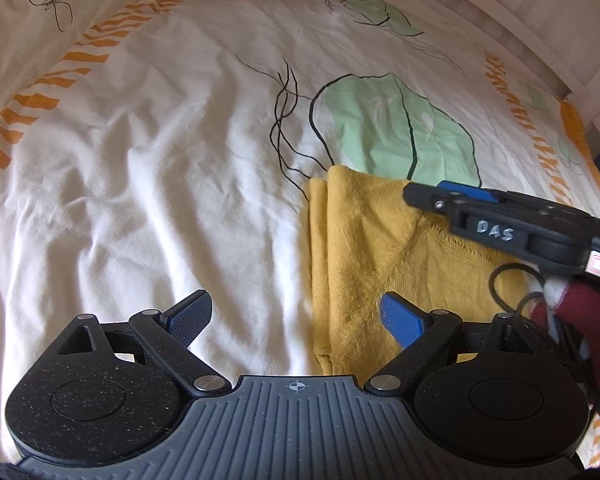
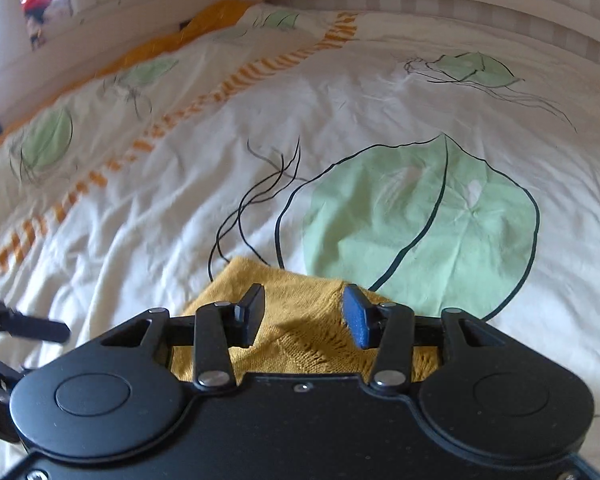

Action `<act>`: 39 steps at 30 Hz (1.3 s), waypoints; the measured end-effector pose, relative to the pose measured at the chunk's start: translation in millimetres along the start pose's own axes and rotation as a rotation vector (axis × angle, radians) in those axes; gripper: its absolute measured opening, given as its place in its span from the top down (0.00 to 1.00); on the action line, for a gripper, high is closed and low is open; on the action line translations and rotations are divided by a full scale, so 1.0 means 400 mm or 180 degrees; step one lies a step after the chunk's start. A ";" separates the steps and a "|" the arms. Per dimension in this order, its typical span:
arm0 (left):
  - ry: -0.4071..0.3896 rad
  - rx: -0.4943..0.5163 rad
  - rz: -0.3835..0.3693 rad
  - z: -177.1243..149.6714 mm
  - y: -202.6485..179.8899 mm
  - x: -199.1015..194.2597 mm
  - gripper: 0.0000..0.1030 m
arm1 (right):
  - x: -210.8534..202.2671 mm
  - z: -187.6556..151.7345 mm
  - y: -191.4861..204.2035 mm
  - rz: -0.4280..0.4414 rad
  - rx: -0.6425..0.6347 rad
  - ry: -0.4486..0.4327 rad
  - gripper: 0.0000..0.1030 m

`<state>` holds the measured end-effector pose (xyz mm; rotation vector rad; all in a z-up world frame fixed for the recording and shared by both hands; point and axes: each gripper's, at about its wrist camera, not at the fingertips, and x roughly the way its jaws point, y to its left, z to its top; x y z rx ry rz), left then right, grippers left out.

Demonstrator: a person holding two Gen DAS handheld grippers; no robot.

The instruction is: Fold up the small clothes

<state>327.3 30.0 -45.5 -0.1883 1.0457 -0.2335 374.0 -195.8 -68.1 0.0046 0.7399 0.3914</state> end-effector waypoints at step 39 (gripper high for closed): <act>-0.0052 0.0320 -0.0124 -0.072 -0.057 0.008 0.08 | -0.203 -0.245 -0.026 -0.0438 -0.0129 0.0101 0.01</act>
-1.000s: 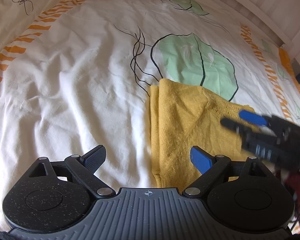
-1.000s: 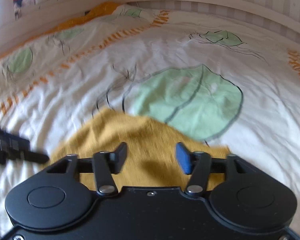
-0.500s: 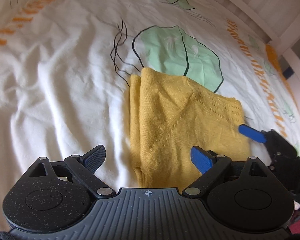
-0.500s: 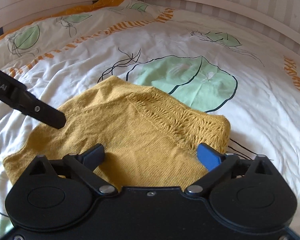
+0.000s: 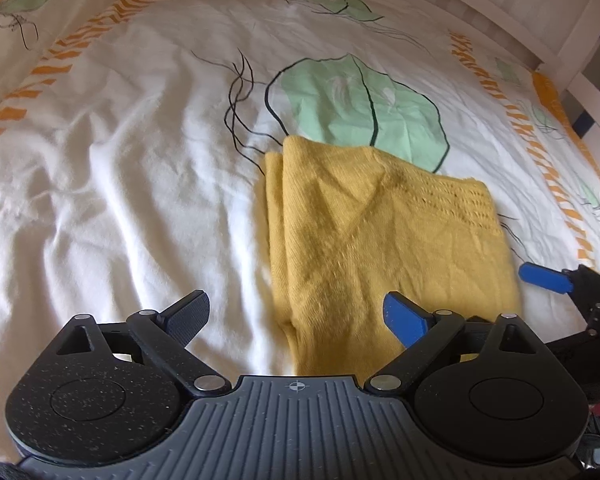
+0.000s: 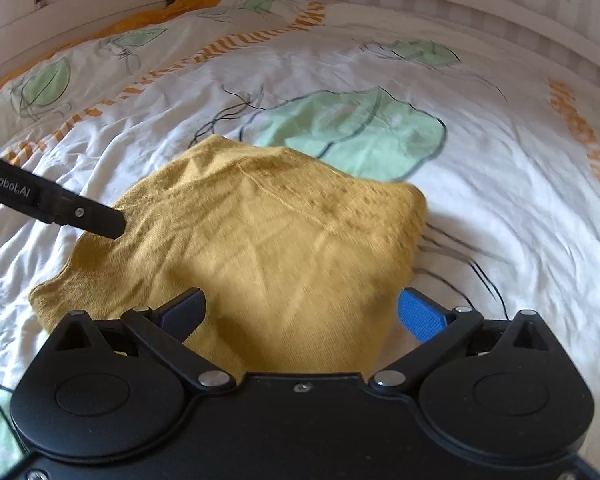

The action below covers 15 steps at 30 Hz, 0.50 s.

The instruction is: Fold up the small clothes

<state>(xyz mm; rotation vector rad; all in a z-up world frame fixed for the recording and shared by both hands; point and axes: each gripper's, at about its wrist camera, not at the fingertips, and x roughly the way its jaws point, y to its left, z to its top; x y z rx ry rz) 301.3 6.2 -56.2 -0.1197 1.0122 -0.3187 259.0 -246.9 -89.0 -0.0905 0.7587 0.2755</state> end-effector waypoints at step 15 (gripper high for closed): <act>0.0380 -0.0111 -0.0440 -0.062 -0.024 0.025 0.08 | -0.043 -0.055 -0.149 0.0444 0.1145 -0.0071 0.00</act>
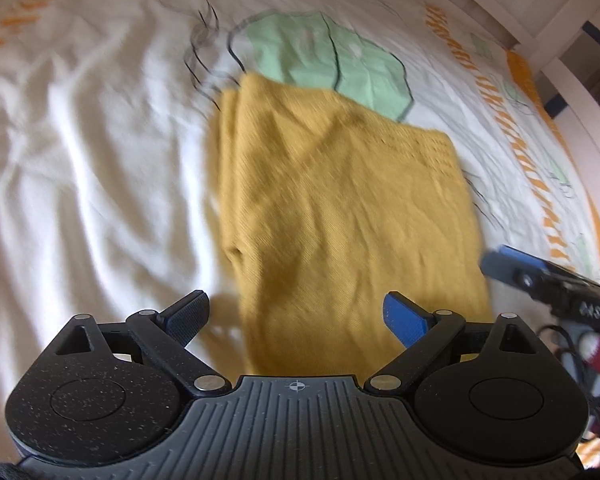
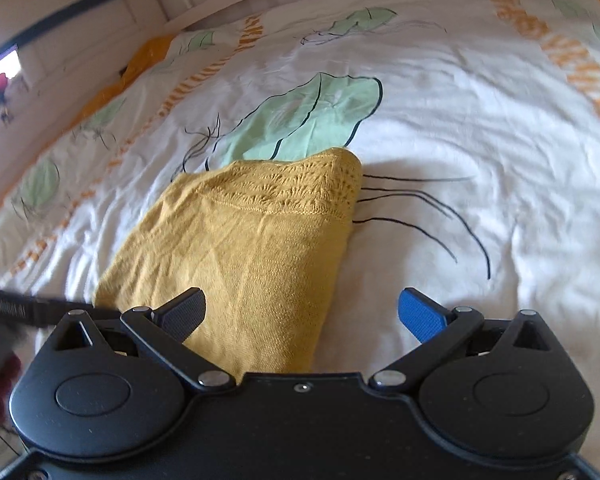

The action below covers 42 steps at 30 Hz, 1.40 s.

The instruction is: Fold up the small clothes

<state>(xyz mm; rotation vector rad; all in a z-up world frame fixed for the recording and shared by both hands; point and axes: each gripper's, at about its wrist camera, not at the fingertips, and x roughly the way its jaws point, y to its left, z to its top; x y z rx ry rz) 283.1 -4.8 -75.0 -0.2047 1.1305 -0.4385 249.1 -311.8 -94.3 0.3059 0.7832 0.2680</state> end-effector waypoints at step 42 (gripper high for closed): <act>0.0056 -0.0369 -0.0639 -0.012 -0.027 0.062 0.07 | 0.203 0.102 -0.092 0.1219 0.0583 0.0102 0.00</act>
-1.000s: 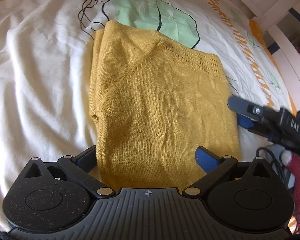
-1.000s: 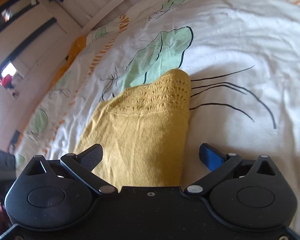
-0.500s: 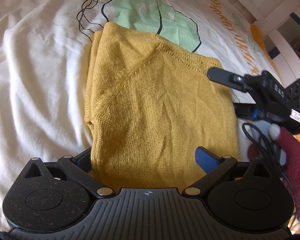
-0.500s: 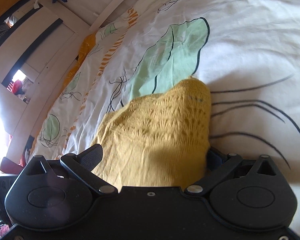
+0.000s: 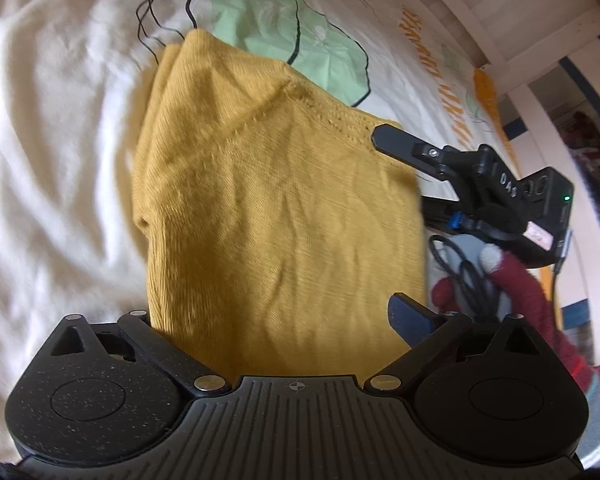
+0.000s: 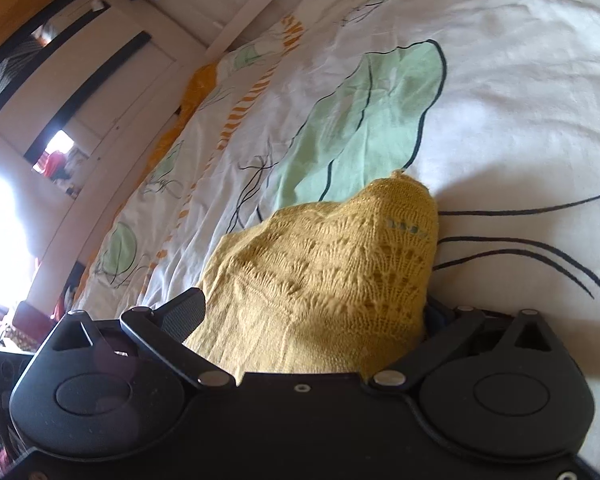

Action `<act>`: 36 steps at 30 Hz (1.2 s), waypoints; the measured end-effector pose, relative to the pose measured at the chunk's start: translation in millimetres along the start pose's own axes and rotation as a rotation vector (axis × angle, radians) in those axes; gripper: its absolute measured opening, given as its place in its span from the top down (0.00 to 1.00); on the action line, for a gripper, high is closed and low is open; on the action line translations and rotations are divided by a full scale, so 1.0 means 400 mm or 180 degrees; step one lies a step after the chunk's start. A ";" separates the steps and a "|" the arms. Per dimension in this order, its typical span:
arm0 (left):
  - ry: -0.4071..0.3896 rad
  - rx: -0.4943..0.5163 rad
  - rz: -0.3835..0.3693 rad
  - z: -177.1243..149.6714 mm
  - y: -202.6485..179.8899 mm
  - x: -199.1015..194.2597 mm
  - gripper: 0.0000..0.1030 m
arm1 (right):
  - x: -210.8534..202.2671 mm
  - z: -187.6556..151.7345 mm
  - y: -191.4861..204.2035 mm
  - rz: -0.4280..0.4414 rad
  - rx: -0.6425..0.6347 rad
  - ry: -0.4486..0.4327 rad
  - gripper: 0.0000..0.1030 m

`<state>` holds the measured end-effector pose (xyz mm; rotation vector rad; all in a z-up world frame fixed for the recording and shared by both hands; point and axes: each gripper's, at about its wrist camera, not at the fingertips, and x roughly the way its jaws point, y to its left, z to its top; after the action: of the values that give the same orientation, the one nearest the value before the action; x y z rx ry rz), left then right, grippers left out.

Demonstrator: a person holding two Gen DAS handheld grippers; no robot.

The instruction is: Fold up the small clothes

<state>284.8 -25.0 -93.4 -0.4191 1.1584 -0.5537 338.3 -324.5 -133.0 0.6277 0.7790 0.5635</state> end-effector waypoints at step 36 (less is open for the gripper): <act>0.0182 -0.0155 -0.0560 -0.410 -0.131 -0.154 0.86 | -0.413 -0.315 0.155 -0.0345 0.0325 0.0427 0.59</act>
<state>103.1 -33.9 -75.1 -0.5535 1.1986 -0.6952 129.5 -354.1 -83.4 0.6420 0.9668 0.4720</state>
